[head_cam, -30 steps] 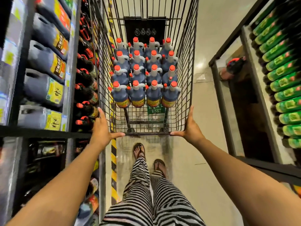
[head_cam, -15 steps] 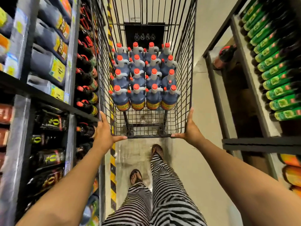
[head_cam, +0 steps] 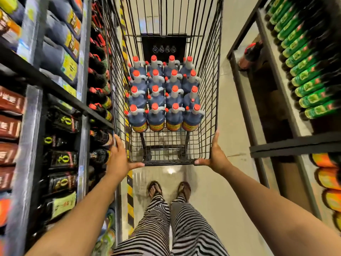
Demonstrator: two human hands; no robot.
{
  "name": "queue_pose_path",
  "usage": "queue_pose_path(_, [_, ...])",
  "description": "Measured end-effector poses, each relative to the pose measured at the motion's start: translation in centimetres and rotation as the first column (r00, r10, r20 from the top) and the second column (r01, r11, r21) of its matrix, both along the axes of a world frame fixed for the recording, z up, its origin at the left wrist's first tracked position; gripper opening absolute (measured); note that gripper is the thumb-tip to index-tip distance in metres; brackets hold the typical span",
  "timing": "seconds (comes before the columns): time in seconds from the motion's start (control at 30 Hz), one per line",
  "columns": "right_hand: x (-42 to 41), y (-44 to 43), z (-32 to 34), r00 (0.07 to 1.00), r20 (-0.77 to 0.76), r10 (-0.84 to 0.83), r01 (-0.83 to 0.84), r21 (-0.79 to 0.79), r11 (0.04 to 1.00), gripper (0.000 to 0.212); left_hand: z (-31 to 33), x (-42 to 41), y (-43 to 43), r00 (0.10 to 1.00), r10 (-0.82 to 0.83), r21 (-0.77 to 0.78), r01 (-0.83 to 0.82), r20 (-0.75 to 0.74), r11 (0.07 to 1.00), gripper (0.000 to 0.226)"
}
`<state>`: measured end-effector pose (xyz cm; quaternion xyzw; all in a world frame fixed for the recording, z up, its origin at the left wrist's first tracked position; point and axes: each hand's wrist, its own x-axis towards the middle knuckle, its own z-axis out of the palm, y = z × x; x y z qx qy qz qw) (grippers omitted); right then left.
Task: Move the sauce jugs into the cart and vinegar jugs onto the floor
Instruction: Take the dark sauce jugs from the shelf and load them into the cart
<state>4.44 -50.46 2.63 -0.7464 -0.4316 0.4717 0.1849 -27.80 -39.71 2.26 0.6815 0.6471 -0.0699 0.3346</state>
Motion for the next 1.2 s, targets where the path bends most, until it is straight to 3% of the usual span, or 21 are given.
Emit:
queue_pose_path(0.27, [0.0, -0.7, -0.2, 0.996, 0.085, 0.017, -0.018, 0.011, 1.0, 0.146, 0.5, 0.1, -0.8, 0.998, 0.054, -0.022, -0.055, -0.034, 0.998, 0.154])
queue_pose_path(0.37, [0.0, -0.4, 0.0, 0.991, 0.131, 0.032, -0.026, -0.05, 0.998, 0.148, 0.7, 0.2, -0.8, 0.996, 0.052, 0.014, -0.051, -0.073, 0.999, 0.152])
queue_pose_path(0.47, [-0.3, 0.2, 0.8, 0.92, 0.381, 0.087, -0.049, -0.107, 0.993, 0.141, 1.2, 0.7, -0.7, 0.992, -0.002, 0.195, 0.027, -0.126, 0.98, 0.142])
queue_pose_path(0.53, [-0.2, 1.3, 1.5, 0.808, 0.578, 0.119, -0.116, -0.042, 0.992, 0.129, 1.6, 1.5, 0.1, 0.99, -0.092, 0.277, 0.12, -0.11, 0.953, 0.133])
queue_pose_path(0.6, [-0.1, 3.3, 2.4, 0.764, 0.638, 0.096, -0.175, 0.061, 0.983, 0.116, 1.8, 3.0, 1.9, 0.98, -0.177, 0.305, 0.197, -0.093, 0.932, 0.128])
queue_pose_path(0.67, [0.1, 5.9, 3.2, 0.768, 0.636, 0.082, -0.217, 0.137, 0.967, 0.106, 1.8, 5.2, 4.4, 0.965, -0.257, 0.311, 0.261, -0.056, 0.914, 0.124])
queue_pose_path(0.8, [-0.3, 11.7, 2.6, 0.87, 0.49, 0.056, -0.179, 0.209, 0.961, 0.098, 1.2, 9.4, 9.1, 0.934, -0.352, 0.328, 0.316, 0.055, 0.89, 0.114])
queue_pose_path(0.97, [0.8, 15.7, -0.5, 0.913, 0.409, -0.006, -0.037, 0.098, 0.995, 0.098, -1.1, 14.6, 13.1, 0.891, -0.408, 0.228, 0.364, 0.197, 0.903, 0.1])
queue_pose_path(1.1, [2.4, 17.3, -2.9, 0.927, 0.374, 0.024, 0.009, -0.087, 0.996, 0.093, -3.9, 17.7, 15.0, 0.878, -0.414, 0.081, 0.406, 0.239, 0.91, 0.09])
queue_pose_path(1.2, [2.9, 17.8, -4.0, 0.945, 0.326, 0.008, 0.036, -0.128, 0.991, 0.065, -5.2, 19.4, 15.6, 0.899, -0.299, 0.018, 0.309, 0.319, 0.951, 0.065])
